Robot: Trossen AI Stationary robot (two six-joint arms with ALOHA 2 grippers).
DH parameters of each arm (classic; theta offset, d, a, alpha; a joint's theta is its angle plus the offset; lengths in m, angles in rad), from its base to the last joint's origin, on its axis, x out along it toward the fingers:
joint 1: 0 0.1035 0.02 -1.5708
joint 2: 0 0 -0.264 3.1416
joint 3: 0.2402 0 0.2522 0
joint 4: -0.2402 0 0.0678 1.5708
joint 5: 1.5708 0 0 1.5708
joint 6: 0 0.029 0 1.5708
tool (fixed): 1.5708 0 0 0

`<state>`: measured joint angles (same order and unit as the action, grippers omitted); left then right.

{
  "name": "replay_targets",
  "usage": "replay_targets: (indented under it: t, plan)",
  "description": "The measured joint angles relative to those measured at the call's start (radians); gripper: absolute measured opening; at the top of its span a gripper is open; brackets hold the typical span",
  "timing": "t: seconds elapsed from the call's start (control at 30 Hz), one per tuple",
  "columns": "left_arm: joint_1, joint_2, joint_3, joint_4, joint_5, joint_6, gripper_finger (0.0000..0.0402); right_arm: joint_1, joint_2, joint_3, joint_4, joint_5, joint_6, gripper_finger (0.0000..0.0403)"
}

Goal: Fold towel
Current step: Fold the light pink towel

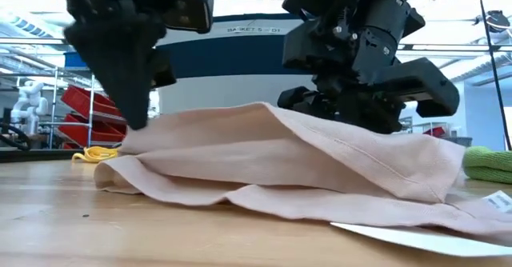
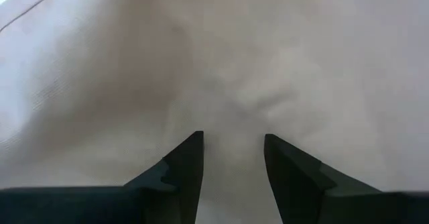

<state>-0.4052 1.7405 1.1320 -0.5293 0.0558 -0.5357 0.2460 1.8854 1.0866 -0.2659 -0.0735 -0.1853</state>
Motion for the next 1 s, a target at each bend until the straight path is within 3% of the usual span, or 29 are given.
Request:
replay_targets:
  t: [0.33, 0.6, 0.87, 1.0]
  plan:
    - [-0.063, -0.006, 0.014, -0.022, -0.012, -0.159, 0.0001, -0.028, 0.000, 0.000, -0.027, 0.060, 0.010, 0.0143]
    - [-0.078, -0.008, 0.111, 0.011, -0.076, -0.210, 0.0000, -0.054, 0.000, 0.000, -0.029, 0.072, 0.010, 0.0143]
    - [-0.082, -0.010, 0.116, -0.030, -0.101, -0.268, 0.0002, -0.078, 0.000, 0.000, -0.031, 0.073, 0.021, 0.0143]
    - [-0.105, -0.010, 0.115, -0.043, -0.165, -0.233, 0.0024, -0.083, 0.000, 0.000, -0.031, 0.073, 0.020, 0.0143]
